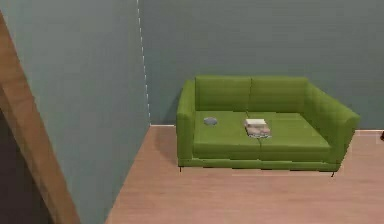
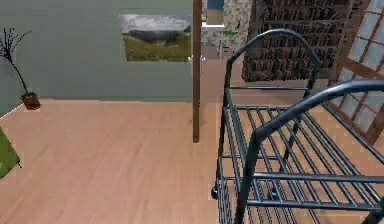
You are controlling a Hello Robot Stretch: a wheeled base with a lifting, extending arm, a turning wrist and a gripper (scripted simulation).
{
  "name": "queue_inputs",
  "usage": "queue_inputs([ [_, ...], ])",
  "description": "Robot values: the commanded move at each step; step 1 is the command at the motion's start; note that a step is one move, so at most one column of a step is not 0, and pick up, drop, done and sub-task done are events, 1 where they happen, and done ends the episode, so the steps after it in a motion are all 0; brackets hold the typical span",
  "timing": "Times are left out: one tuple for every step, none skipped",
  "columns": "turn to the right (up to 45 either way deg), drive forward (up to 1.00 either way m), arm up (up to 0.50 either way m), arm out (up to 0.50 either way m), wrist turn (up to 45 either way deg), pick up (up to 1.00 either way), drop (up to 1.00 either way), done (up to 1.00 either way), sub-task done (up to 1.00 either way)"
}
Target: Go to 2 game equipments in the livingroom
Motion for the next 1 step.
queue_inputs([
  [21.0,0.0,0.0,0.0,0.0,0.0,0.0,0.0,0.0],
])
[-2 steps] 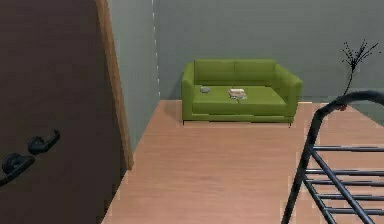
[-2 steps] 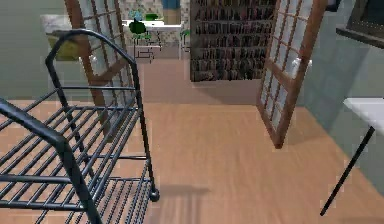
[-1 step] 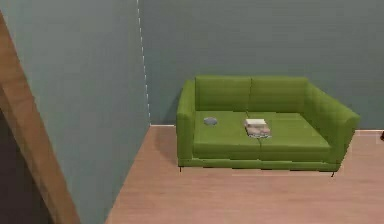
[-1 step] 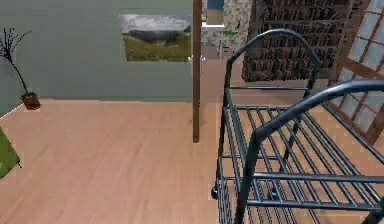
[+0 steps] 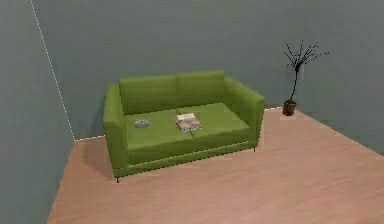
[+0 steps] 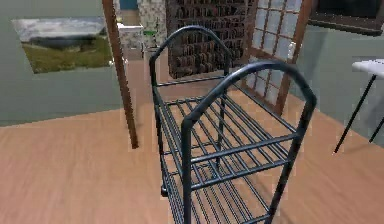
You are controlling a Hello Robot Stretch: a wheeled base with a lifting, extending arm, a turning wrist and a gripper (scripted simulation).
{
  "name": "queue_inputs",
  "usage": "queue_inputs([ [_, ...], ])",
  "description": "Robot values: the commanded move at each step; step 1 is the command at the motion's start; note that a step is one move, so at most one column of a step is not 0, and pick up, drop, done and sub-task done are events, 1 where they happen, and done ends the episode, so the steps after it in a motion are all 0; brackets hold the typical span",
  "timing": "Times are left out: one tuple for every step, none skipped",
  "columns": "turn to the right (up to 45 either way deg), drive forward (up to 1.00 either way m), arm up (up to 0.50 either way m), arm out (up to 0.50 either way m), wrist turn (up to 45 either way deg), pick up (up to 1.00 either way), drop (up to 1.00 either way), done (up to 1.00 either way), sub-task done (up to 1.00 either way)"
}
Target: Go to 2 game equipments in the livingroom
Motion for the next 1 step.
queue_inputs([
  [0.0,1.0,0.0,0.0,0.0,0.0,0.0,0.0,0.0],
])
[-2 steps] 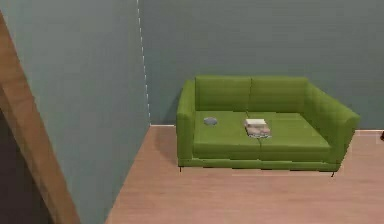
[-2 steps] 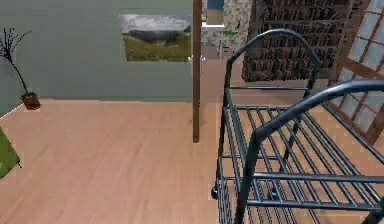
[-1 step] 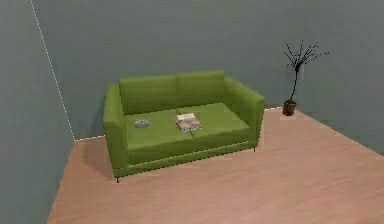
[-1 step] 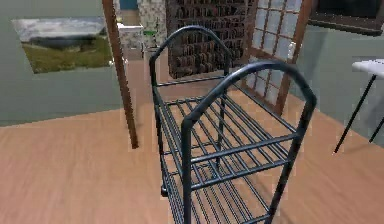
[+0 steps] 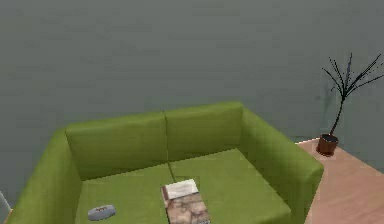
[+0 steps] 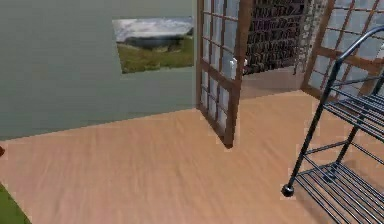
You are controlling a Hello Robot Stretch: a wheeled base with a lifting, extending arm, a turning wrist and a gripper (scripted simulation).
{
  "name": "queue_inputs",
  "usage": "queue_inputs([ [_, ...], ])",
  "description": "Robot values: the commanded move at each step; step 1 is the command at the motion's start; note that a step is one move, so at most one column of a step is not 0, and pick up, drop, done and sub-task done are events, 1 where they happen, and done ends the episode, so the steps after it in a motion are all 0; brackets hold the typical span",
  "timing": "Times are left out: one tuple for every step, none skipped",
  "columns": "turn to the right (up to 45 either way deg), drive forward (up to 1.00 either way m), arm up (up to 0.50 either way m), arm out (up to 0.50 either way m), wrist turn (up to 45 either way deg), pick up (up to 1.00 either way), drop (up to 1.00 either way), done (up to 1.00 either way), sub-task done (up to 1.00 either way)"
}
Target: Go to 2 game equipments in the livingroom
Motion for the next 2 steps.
queue_inputs([
  [15.0,0.0,0.0,0.0,0.0,0.0,0.0,0.0,0.0],
  [0.0,0.15,0.0,0.0,0.0,0.0,0.0,0.0,0.0],
])
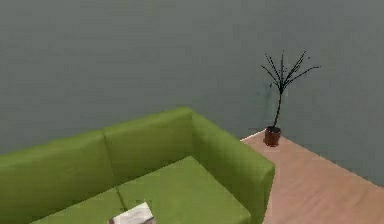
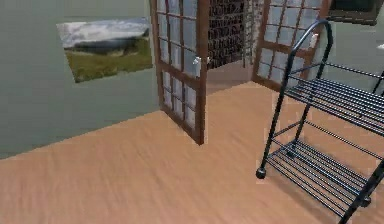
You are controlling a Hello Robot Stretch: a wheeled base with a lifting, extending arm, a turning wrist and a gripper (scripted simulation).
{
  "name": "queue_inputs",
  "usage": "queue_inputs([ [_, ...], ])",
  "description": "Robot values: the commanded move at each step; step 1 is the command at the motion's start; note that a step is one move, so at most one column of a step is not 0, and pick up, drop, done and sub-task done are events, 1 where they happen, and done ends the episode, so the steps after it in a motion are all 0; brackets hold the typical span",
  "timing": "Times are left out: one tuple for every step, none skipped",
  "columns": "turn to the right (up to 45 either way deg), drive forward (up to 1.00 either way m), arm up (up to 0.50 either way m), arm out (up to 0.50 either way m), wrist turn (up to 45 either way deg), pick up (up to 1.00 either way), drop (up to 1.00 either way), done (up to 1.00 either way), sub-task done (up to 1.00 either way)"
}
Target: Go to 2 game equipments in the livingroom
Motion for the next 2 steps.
queue_inputs([
  [-45.0,0.0,0.0,0.0,0.0,0.0,0.0,0.0,0.0],
  [0.0,0.0,0.0,0.0,0.0,0.0,0.0,1.0,0.0],
])
